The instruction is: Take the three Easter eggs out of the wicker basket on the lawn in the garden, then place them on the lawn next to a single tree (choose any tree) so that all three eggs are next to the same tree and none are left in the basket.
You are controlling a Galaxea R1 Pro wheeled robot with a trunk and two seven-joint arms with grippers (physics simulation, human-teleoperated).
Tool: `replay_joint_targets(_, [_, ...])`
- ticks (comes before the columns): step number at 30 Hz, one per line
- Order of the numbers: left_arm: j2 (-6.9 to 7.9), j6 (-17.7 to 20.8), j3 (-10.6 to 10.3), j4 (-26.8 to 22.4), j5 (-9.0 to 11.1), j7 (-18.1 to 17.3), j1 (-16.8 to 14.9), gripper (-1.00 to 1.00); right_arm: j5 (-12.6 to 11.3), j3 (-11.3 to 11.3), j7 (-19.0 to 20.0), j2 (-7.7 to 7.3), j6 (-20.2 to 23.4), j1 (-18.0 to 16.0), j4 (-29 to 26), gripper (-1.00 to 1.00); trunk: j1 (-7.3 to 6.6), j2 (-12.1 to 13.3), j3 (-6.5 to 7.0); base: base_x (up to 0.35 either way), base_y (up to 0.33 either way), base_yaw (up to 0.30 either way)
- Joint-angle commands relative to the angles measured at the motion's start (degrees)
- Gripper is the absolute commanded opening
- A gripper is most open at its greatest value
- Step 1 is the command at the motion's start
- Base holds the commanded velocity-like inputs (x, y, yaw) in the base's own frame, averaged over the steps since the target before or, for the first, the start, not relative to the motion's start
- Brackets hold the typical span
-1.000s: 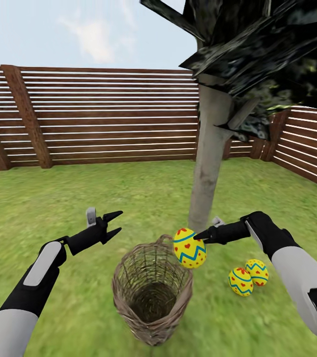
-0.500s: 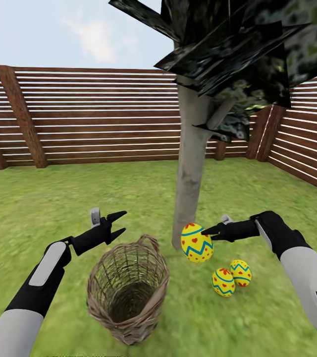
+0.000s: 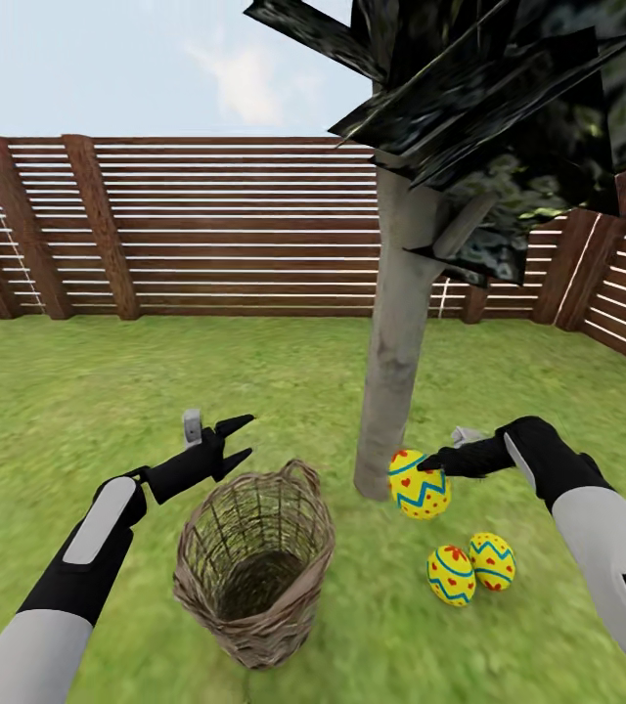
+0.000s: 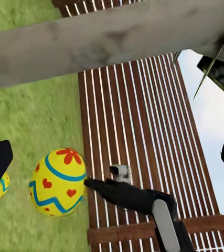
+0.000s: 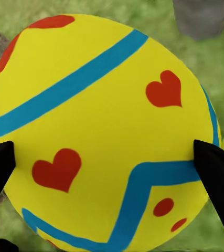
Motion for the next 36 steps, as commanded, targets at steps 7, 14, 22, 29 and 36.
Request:
replay_joint_targets(7, [-0.06, 0.1, -0.1, 0.0, -0.6, -0.3, -0.1, 1.00, 0.8, 0.1, -11.9, 0.13, -0.1, -0.1, -0.1, -1.00, -0.01, 0.0, -0.05, 0.000, -0.191, 0.262])
replay_joint_targets(14, [-0.18, 0.1, -0.1, 0.0, -0.6, -0.3, -0.1, 1.00, 0.8, 0.1, -20.5, 0.16, -0.1, 0.0, -0.1, -1.00, -0.01, 0.0, -0.05, 0.000, -0.326, 0.082])
replay_joint_targets(22, [-0.62, 0.1, -0.1, 0.1, -0.6, -0.3, -0.1, 1.00, 0.8, 0.1, -20.8, 0.24, -0.1, 0.0, 0.0, -1.00, -0.01, 0.0, -0.05, 0.000, -0.327, 0.000])
replay_joint_targets(29, [-2.79, 0.1, -2.8, 5.2, -0.7, -0.3, 0.0, 1.00, 0.6, 0.3, -28.3, 0.75, -2.5, 0.0, 0.6, -1.00, -0.01, 0.0, -0.26, 0.000, -0.323, 0.085])
replay_joint_targets(36, [-4.25, 0.1, -5.7, 7.9, -0.6, -0.1, 0.1, 1.00, 0.0, 0.3, -37.3, 2.40, -6.3, 0.0, 4.5, -1.00, -0.01, 0.0, -0.82, 0.048, -0.130, 0.142])
